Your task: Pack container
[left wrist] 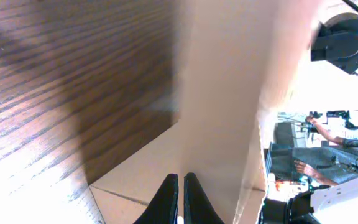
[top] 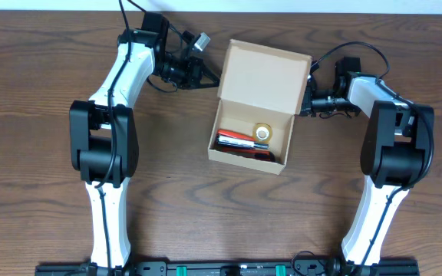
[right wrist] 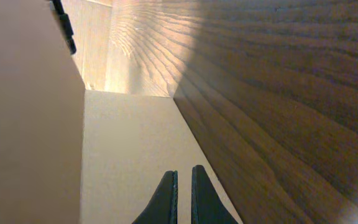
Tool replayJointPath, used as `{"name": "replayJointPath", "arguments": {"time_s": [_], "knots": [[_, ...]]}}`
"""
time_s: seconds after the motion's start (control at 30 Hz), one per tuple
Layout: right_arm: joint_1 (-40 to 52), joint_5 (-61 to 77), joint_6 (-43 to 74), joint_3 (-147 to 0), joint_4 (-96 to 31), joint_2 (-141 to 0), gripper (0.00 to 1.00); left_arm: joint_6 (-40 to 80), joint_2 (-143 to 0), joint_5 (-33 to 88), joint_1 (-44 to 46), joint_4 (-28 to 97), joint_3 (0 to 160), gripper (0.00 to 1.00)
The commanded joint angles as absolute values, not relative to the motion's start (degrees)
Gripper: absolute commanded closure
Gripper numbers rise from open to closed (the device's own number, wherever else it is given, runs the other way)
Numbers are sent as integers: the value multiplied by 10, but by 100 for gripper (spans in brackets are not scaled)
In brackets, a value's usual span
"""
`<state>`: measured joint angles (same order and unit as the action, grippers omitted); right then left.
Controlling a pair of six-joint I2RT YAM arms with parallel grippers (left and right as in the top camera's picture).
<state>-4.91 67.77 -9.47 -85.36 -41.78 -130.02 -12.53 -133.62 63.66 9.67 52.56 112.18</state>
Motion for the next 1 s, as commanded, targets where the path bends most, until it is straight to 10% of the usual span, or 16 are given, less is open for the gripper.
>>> {"name": "replayJointPath", "arguments": {"time_s": [0.0,0.97], "knots": [[-45,692,-105,-855,-421,-1306,99,-142,-1329,608,101,532,1133,94],[-43,693,-138,-855,-450,-1306,99,-63,-1330,628,90,457,1133,94]]}}
